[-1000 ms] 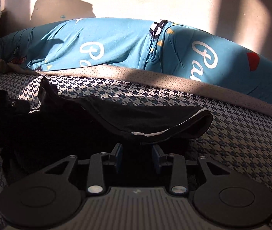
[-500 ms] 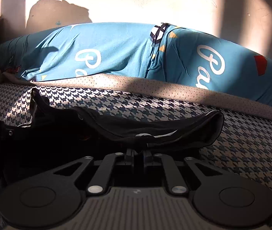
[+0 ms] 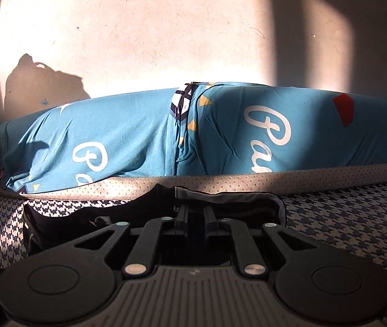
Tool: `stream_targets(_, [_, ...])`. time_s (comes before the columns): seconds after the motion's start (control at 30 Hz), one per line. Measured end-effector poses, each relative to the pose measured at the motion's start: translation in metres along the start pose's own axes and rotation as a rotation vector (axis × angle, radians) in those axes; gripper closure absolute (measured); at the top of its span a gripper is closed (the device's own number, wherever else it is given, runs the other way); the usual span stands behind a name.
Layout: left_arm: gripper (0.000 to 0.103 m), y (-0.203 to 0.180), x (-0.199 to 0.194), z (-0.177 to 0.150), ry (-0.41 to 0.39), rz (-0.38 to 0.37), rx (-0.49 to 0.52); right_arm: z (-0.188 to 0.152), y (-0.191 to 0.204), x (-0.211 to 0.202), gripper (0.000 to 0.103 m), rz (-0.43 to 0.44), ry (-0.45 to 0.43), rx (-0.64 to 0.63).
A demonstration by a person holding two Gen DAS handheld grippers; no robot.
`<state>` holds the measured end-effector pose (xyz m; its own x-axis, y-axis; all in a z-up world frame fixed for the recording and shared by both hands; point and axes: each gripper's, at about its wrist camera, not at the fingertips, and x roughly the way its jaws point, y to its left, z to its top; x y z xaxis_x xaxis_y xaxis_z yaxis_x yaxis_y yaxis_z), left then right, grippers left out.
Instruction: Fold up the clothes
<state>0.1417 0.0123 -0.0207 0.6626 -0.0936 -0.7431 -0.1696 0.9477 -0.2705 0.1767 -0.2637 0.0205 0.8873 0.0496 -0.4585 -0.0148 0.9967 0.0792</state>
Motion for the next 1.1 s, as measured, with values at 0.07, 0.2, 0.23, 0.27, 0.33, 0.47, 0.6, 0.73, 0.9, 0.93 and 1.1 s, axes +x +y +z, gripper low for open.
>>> stream_targets(0.07, [0.000,-0.002,0.001,0.000,0.004,0.007,0.010,0.000,-0.011,-0.002,0.092,-0.007,0.015,0.029])
stream_targets(0.2, [0.000,0.001,0.006,0.001,0.013,0.031,-0.001,-0.003,-0.029,0.001,0.091,-0.026,0.051,0.081])
stream_targets(0.23, [0.000,0.003,0.006,0.002,0.009,0.035,-0.012,-0.002,-0.032,0.002,0.090,-0.030,0.073,0.093])
stream_targets(0.27, [0.000,0.005,0.005,0.003,0.003,0.039,-0.024,-0.001,-0.035,0.002,0.087,-0.033,0.096,0.105])
stream_targets(0.33, [0.000,0.008,0.004,0.004,-0.005,0.041,-0.038,0.000,-0.039,0.003,0.084,-0.035,0.139,0.113])
stream_targets(0.47, [0.000,0.009,0.005,0.005,-0.004,0.037,-0.044,-0.007,-0.042,-0.001,0.068,0.000,0.208,0.091])
stream_targets(0.6, [0.000,0.006,0.005,0.005,-0.007,0.031,-0.037,-0.015,-0.038,0.000,0.056,0.030,0.256,0.034])
stream_targets(0.73, [0.000,0.004,0.004,0.004,-0.007,0.027,-0.031,-0.022,-0.033,0.008,0.052,0.022,0.312,0.046])
stream_targets(0.9, [0.000,0.002,0.003,0.003,-0.006,0.018,-0.017,-0.025,-0.042,0.017,0.051,0.050,0.334,0.202])
stream_targets(0.93, [0.000,0.001,0.003,0.002,-0.003,0.014,-0.014,-0.025,-0.042,0.017,0.051,0.052,0.325,0.218])
stream_targets(1.1, [0.000,-0.003,0.005,0.000,0.004,0.017,0.006,-0.022,-0.040,0.020,0.090,0.012,0.232,0.193])
